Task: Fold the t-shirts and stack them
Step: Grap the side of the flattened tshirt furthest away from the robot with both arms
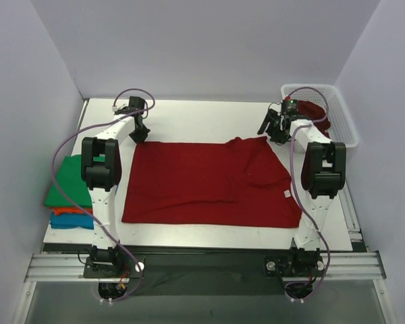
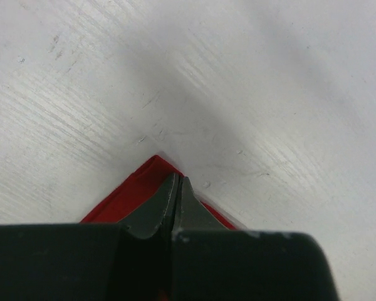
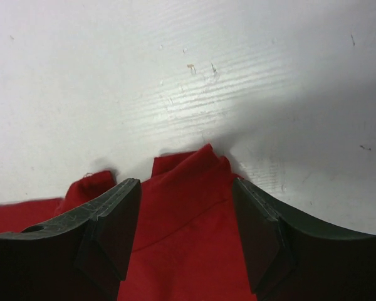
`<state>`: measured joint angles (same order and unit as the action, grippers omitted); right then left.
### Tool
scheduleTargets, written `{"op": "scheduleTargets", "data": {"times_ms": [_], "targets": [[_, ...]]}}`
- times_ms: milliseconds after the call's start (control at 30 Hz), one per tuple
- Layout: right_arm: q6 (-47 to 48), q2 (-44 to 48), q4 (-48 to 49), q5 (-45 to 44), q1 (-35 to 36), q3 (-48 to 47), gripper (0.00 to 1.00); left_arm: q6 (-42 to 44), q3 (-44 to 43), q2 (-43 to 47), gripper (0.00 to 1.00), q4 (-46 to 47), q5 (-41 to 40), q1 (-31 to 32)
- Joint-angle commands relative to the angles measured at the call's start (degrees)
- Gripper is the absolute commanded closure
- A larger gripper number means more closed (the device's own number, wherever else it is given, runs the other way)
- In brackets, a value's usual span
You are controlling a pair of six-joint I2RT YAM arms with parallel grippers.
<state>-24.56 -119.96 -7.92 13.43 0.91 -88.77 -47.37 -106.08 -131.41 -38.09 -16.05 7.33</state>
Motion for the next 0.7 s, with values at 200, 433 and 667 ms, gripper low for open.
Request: {"op": "scheduleTargets", "data": {"times_ms": [200, 433, 667], "targets": [[-3.30, -2.99, -1.83, 1.43, -0.38, -3.77, 0.55, 0.97, 2.81, 0.54, 1.00, 2.49, 2.78, -0.13], [-4.10, -5.81, -2.80, 0.46, -0.56, -5.88, 0.56, 1.23, 3.78, 1.42, 1.00, 3.89, 3.48, -0.13], [-5.06, -6.42, -2.80, 0.89, -0.64, -6.85, 0.80, 1.15, 4.13, 2.21, 1.00, 4.51, 4.10, -0.13]]}}
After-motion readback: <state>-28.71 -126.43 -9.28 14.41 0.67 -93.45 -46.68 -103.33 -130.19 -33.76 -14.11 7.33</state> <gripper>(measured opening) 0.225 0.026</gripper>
